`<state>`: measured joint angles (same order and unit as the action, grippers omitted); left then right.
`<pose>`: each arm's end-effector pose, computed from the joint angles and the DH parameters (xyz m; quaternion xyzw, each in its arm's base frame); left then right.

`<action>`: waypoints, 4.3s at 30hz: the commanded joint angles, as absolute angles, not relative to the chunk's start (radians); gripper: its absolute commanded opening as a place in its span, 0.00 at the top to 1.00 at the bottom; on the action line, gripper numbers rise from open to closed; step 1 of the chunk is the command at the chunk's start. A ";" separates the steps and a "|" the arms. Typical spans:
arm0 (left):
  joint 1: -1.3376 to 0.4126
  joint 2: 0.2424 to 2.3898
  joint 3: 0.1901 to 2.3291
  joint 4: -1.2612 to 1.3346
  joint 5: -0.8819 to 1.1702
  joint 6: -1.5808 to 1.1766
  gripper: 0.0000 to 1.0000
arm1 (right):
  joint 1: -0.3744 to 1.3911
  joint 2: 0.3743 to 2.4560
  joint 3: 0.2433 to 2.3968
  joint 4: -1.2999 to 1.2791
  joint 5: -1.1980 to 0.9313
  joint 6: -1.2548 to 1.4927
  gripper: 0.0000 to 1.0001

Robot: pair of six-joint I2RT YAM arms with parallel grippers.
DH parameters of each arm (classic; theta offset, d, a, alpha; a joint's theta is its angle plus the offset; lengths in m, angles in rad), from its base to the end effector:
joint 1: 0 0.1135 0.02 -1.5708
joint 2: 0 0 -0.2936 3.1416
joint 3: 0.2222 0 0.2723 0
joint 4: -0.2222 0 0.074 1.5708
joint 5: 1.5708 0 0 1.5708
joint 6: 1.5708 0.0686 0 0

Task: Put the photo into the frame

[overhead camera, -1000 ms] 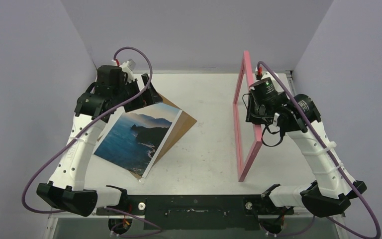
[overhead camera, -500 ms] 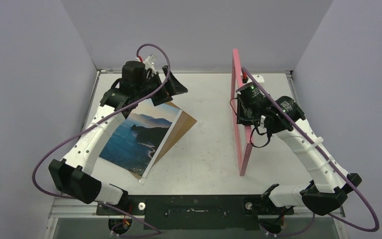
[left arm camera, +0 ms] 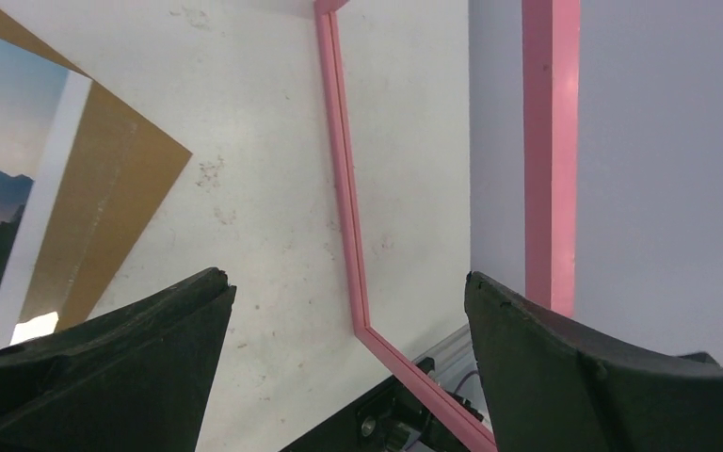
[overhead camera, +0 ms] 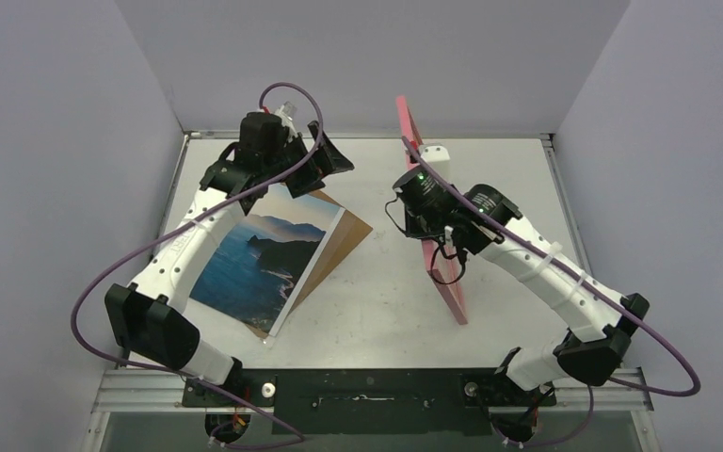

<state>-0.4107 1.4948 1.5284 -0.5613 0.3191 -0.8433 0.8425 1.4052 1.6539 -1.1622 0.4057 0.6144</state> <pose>0.3411 -0.1720 0.4051 -0.1064 0.8531 -0.4002 0.3175 0.2185 0.2044 0.4181 -0.0409 0.9284 0.0682 0.3629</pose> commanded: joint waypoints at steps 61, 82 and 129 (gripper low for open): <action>-0.353 2.409 1.921 0.023 0.838 -0.979 1.00 | 0.683 1.235 1.156 -0.634 0.359 0.753 0.08; -0.425 2.563 2.141 -0.491 0.580 -0.787 0.79 | 0.577 1.303 1.076 -0.625 0.262 0.816 0.09; -0.159 1.746 1.317 -0.818 0.074 -0.483 0.42 | 0.732 1.900 1.266 -0.092 -0.363 1.210 0.30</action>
<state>-0.1936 1.8561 1.3563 -0.8543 0.1326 -0.4629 0.7055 1.8801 1.2377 -0.2363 -0.3038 1.0607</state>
